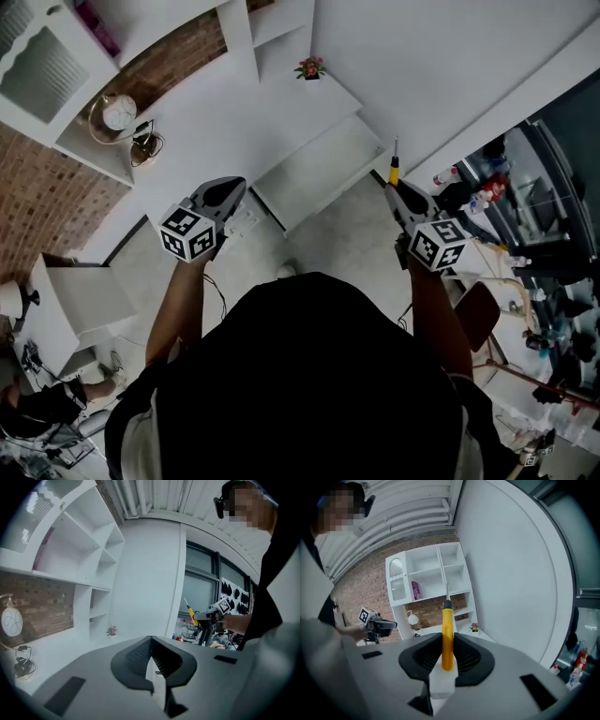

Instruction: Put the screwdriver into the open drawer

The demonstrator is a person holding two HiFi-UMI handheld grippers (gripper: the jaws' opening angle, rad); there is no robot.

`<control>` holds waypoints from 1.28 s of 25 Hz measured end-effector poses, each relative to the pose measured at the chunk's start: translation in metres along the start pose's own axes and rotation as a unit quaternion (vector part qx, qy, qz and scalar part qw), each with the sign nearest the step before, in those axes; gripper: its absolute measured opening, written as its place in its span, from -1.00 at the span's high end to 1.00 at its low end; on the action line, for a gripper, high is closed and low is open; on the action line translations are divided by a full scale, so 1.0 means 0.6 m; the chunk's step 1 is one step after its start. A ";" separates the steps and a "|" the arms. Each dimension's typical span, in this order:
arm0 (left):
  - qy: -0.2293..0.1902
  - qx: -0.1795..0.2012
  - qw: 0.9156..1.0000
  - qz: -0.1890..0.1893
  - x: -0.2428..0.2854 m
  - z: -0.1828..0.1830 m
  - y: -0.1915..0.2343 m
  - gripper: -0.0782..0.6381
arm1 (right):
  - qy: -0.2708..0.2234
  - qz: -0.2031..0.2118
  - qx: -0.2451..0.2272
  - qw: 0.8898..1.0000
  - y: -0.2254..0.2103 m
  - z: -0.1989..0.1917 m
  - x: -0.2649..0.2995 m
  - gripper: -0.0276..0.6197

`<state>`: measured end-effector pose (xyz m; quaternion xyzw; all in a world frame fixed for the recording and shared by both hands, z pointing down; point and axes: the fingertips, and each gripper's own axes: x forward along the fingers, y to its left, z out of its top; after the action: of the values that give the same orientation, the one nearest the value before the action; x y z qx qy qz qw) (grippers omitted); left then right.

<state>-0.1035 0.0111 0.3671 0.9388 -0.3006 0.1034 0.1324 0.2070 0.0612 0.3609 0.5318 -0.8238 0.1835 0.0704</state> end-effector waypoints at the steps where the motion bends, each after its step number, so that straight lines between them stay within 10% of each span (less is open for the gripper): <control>1: -0.001 0.001 1.000 -0.001 0.004 0.003 0.005 0.73 | 0.001 -0.004 -0.007 1.000 -0.001 0.001 0.002 0.65; 32: 0.003 -0.030 0.999 -0.026 -0.017 -0.028 0.148 0.73 | 0.024 -0.038 -0.011 0.999 0.058 0.000 0.084 0.65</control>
<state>-0.1660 -0.0479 0.3969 0.9418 -0.2783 0.0936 0.1637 0.1542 0.0313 0.3684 0.5575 -0.8028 0.1846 0.1028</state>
